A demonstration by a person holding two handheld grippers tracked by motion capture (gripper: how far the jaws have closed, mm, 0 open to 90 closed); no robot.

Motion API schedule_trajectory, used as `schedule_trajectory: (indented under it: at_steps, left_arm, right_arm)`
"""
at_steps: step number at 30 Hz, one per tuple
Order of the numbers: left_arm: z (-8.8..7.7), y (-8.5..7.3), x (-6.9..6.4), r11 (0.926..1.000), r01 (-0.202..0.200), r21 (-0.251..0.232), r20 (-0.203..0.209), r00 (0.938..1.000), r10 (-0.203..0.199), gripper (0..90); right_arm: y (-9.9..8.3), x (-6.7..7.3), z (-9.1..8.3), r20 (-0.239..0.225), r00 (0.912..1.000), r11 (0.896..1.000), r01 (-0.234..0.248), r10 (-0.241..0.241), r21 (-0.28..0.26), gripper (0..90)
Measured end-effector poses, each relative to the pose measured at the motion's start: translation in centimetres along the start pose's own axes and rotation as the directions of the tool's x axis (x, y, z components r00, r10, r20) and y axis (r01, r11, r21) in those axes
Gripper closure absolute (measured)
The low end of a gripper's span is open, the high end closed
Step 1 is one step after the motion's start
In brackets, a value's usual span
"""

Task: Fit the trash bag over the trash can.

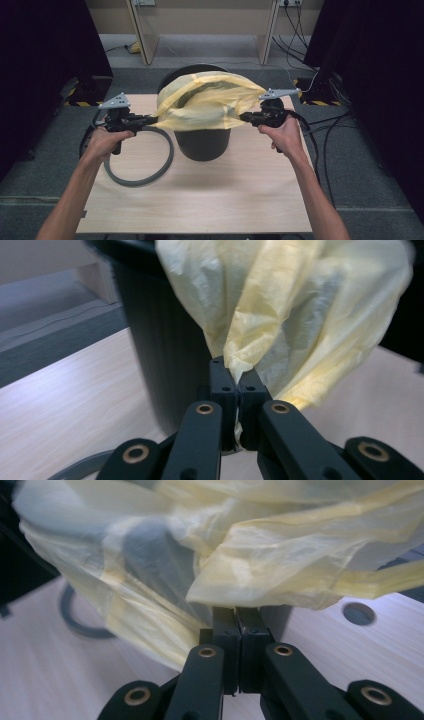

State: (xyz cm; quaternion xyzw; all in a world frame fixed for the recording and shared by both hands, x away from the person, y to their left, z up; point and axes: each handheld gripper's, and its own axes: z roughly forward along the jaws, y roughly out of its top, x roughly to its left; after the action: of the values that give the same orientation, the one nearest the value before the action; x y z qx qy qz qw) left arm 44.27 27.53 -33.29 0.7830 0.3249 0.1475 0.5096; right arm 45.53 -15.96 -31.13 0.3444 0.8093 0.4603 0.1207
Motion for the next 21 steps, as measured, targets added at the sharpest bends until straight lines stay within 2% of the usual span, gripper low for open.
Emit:
schedule_trajectory:
  at_steps: [2,4,6,7,9,11,14,15,19,21]
  left_arm:
    - [0.3,-0.1,0.3,0.9998,0.02,-0.001,-0.009,0.9998,-0.02,88.7]
    - [0.3,-0.2,0.3,0.9995,0.032,-0.005,-0.014,0.9994,-0.032,86.3]
    - [-0.2,-0.1,0.2,0.999,0.034,-0.03,-0.017,0.9992,-0.035,76.6]
    - [-0.5,0.0,0.2,0.9985,0.036,-0.041,-0.023,0.9991,-0.037,69.8]
    - [-1.1,0.2,0.1,0.9977,0.035,-0.058,-0.022,0.9991,-0.036,62.4]
    - [-1.6,0.5,-0.1,0.9968,0.03,-0.075,-0.025,0.9992,-0.032,53.5]
    - [-2.2,1.3,-0.8,0.9963,0.014,-0.085,-0.024,0.9996,-0.016,47.2]
    - [-2.2,1.5,-0.9,0.9961,0.012,-0.087,-0.025,0.9996,-0.014,44.6]
    - [-2.2,2.4,-1.1,0.9946,0.017,-0.102,-0.018,0.9997,-0.019,40.7]
    - [-2.1,3.0,-1.1,0.993,0.023,-0.116,-0.02,0.9995,-0.026,39.4]
  right_arm:
    - [-0.3,-0.2,0.3,0.01,1.0,1.0,0.0,0.0,0.013,88.7]
    - [-0.6,-0.4,0.3,0.014,0.9998,1.0,-0.018,0.018,0.017,78.3]
    - [-0.6,-0.6,-0.3,0.022,0.9996,1.0,-0.017,0.017,0.003,68.8]
    - [-0.5,-0.7,-0.7,0.022,0.9995,1.0,-0.024,0.024,-0.011,60.9]
    - [-0.3,-0.9,-1.5,0.026,0.9989,0.999,-0.039,0.04,-0.024,55.8]
    - [0.2,-1.2,-2.7,0.025,0.9981,0.996,-0.054,0.056,-0.064,49.5]
    - [0.8,-1.3,-4.1,0.015,0.9981,0.993,-0.058,0.06,-0.101,44.5]
    - [1.3,-1.3,-4.9,0.022,0.9978,0.99,-0.059,0.063,-0.128,42.7]
    - [2.5,-1.6,-5.8,0.019,0.9964,0.982,-0.078,0.083,-0.173,39.8]
    - [3.4,-1.8,-6.1,0.031,0.9955,0.979,-0.082,0.089,-0.187,39.0]
